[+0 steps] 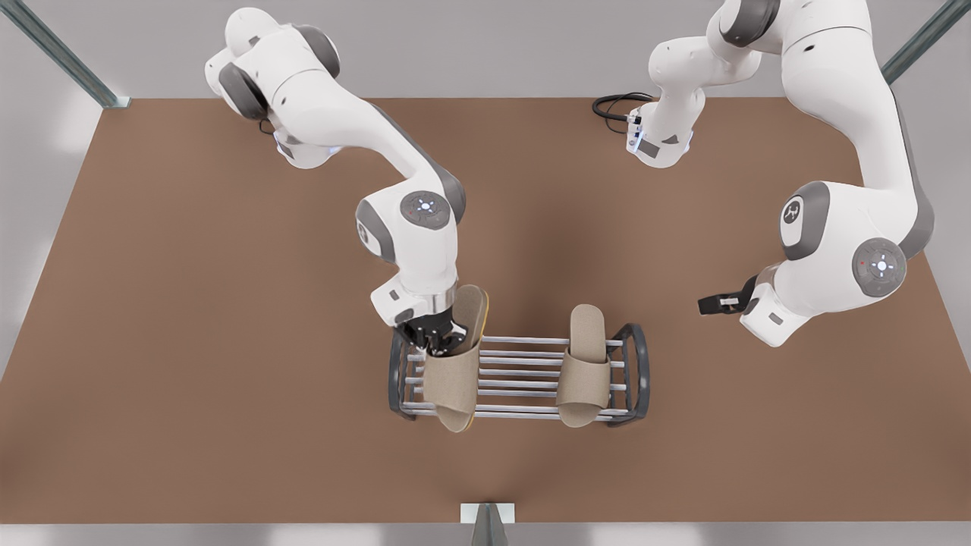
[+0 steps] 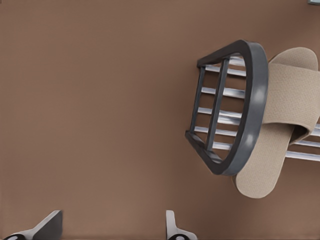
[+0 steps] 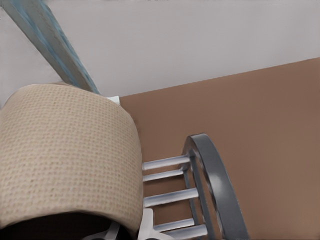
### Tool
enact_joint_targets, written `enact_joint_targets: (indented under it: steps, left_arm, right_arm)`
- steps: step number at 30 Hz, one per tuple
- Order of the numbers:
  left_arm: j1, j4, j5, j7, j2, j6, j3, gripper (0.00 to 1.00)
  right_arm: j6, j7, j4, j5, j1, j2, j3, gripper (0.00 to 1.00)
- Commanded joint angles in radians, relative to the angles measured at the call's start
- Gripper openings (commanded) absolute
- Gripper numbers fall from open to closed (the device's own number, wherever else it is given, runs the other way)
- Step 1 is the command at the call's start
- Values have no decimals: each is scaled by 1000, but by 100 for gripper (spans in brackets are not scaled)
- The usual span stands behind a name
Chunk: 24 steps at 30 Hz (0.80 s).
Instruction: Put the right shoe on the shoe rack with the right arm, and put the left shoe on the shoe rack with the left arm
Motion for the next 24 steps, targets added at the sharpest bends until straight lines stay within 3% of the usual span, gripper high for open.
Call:
enact_joint_targets:
  steps: [1, 11, 24]
  left_arm:
    - [-2, 1, 3, 112, 0, -5, 1, 100]
    - [-1, 4, 3, 114, 2, -4, 1, 100]
    - [-1, 3, 5, 114, 2, -2, 1, 100]
  right_arm:
    - [2, 179, 17, -6, 16, -1, -13, 21]
    - [41, 143, 24, -23, 36, 58, -27, 21]
    - [122, 137, -193, -87, 50, 35, -17, 21]
